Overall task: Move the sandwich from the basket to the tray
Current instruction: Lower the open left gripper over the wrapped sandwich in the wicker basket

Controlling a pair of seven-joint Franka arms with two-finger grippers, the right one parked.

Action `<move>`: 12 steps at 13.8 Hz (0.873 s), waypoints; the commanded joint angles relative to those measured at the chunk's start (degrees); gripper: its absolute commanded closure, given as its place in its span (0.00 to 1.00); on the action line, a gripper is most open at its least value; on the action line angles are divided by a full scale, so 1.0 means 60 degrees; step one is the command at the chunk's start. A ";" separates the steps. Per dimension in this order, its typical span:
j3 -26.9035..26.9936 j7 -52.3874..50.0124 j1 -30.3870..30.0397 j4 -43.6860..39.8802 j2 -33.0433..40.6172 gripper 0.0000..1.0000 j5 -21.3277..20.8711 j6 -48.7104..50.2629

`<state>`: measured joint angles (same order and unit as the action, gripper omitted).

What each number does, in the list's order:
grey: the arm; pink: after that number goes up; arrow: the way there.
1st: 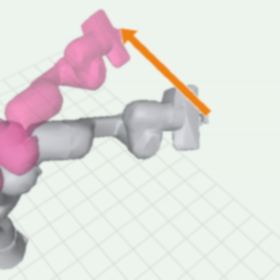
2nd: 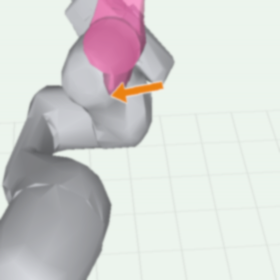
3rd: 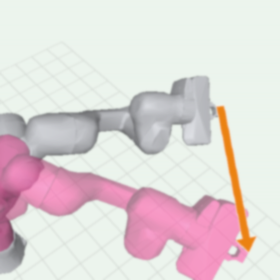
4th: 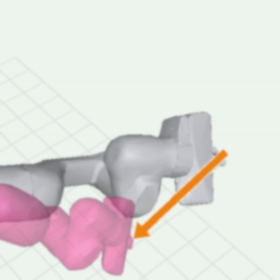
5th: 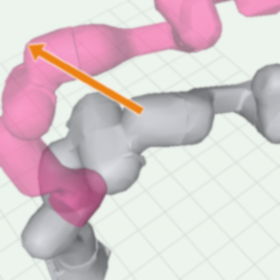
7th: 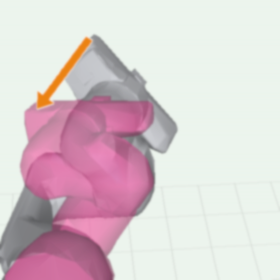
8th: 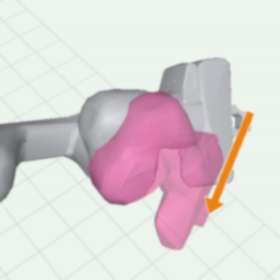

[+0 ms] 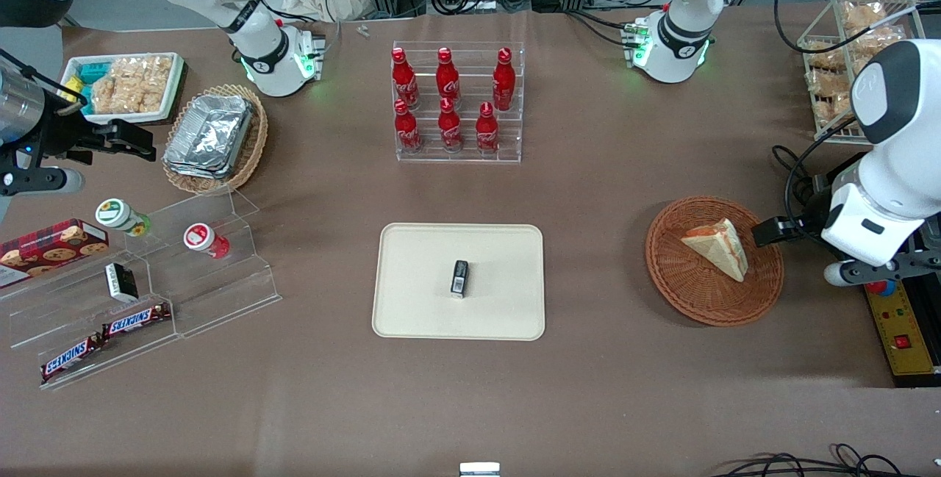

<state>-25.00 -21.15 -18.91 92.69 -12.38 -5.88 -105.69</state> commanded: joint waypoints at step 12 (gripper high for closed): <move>0.0577 -0.3724 -0.0363 0.5228 0.1577 0.01 -0.0163 -0.4103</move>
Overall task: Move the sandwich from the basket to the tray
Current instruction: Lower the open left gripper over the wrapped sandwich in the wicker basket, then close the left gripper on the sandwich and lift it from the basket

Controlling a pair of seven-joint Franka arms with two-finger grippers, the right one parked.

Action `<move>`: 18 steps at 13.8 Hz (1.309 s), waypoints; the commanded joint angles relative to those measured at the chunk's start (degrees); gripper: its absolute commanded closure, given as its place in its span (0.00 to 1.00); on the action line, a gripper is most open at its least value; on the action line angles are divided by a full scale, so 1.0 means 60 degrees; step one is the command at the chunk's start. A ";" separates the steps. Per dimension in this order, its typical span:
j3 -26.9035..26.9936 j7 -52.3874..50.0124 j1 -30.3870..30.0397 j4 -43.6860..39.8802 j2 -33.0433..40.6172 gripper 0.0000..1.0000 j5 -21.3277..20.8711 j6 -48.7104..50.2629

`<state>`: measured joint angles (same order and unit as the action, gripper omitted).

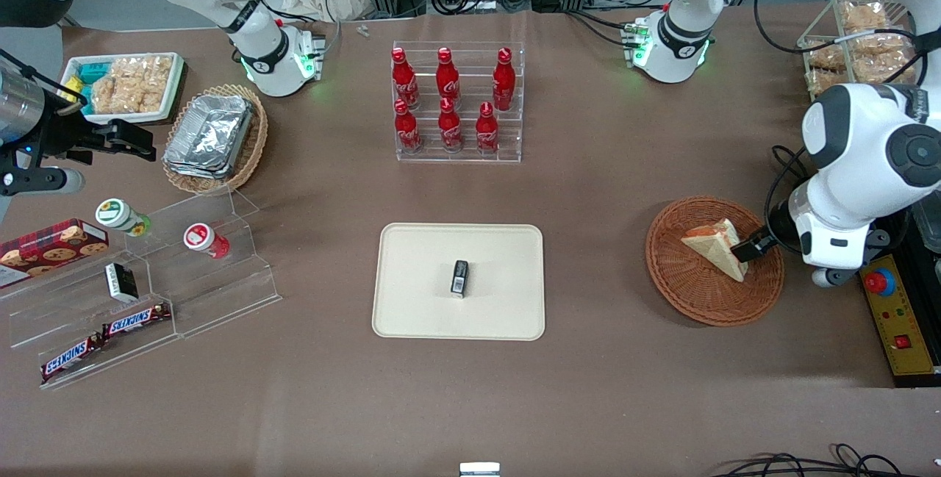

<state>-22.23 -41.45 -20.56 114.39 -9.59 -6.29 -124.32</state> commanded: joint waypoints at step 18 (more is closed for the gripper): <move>0.0424 -0.1368 -0.0088 0.3655 0.0047 0.04 -0.0094 -0.4050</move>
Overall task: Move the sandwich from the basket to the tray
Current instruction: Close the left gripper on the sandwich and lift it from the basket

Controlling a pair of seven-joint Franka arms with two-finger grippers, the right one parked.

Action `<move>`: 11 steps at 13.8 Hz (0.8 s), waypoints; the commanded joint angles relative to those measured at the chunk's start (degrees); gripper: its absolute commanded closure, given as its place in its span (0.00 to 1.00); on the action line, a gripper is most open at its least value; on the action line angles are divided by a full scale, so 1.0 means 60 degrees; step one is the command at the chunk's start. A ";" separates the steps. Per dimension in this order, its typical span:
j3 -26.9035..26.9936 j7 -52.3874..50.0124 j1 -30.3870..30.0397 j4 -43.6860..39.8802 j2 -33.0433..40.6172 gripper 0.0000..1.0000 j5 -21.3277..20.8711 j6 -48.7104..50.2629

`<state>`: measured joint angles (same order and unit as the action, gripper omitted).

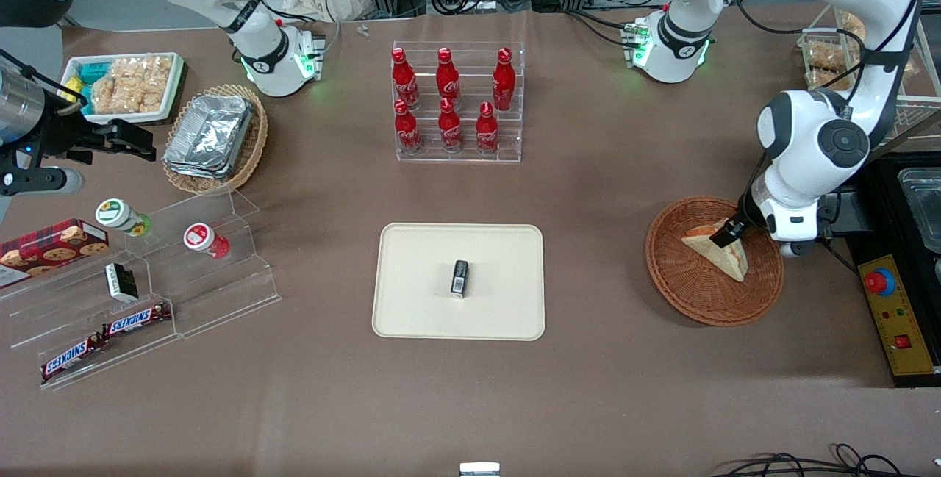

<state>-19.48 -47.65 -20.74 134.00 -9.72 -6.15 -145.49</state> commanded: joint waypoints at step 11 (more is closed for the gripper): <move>0.0112 -0.0935 -0.0015 0.0138 -0.0328 0.88 -0.0118 -0.0800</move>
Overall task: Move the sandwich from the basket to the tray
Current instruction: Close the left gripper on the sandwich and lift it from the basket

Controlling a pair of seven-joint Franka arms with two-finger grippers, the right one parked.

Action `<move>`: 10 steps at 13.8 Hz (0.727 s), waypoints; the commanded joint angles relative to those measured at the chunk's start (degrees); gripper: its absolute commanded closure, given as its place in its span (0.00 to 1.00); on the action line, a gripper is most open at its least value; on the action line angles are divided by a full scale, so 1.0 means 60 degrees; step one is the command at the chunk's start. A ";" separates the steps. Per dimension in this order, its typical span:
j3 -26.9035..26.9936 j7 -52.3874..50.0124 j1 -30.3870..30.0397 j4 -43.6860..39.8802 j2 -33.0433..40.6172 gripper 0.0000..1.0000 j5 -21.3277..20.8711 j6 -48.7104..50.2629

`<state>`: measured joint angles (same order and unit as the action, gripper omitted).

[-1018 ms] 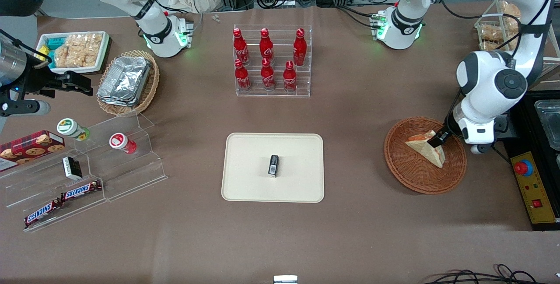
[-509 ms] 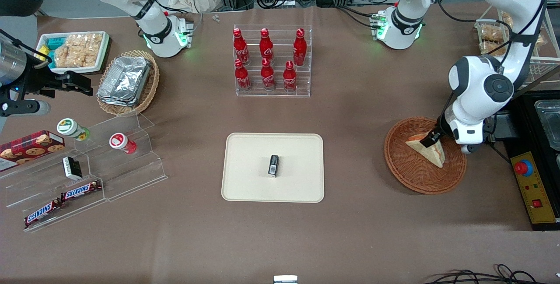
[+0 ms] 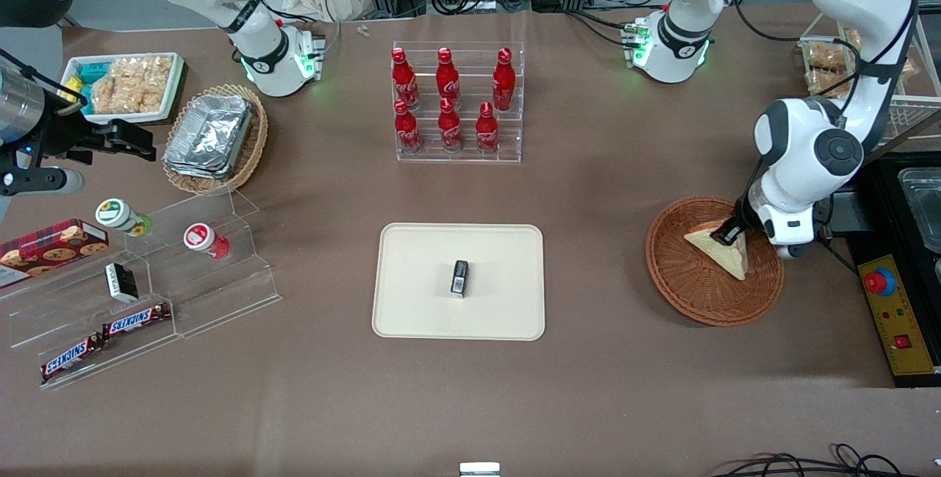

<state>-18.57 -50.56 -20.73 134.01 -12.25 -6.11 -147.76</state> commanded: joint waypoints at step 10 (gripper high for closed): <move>-0.0318 0.0530 0.0962 -0.5744 -0.0082 0.95 -0.0154 0.6528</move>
<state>-20.61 -48.82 -17.79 108.76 -11.67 -6.22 -117.14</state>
